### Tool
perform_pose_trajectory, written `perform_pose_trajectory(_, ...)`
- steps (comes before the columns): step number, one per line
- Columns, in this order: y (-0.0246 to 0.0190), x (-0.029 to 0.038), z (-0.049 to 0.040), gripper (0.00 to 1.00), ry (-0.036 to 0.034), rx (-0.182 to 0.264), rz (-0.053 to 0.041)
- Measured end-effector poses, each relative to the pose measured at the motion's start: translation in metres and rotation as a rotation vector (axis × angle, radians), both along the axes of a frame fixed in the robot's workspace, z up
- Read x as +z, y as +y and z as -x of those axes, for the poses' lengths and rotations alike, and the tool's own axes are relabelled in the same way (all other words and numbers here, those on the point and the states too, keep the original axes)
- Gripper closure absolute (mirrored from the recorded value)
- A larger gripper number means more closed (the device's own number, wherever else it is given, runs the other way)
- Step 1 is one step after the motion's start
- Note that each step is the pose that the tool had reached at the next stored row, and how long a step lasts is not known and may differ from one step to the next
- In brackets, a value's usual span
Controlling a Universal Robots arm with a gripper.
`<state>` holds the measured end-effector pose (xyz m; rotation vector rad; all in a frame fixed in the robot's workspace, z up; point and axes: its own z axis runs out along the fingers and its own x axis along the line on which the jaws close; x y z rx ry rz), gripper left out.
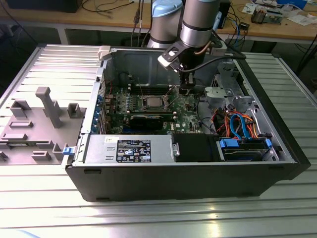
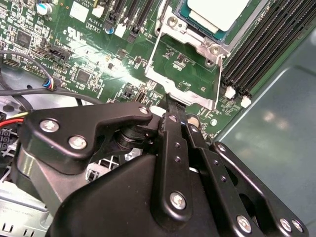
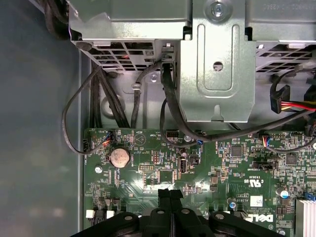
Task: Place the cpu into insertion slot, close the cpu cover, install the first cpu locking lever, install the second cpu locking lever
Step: 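Close the cpu cover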
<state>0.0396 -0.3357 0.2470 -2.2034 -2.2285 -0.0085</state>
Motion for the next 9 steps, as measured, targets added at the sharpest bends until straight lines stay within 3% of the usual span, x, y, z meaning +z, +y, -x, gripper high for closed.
perform_pose_trajectory(9,0.0000,0.0000,0.0036,0.89,0.0000,0.000,0.0000)
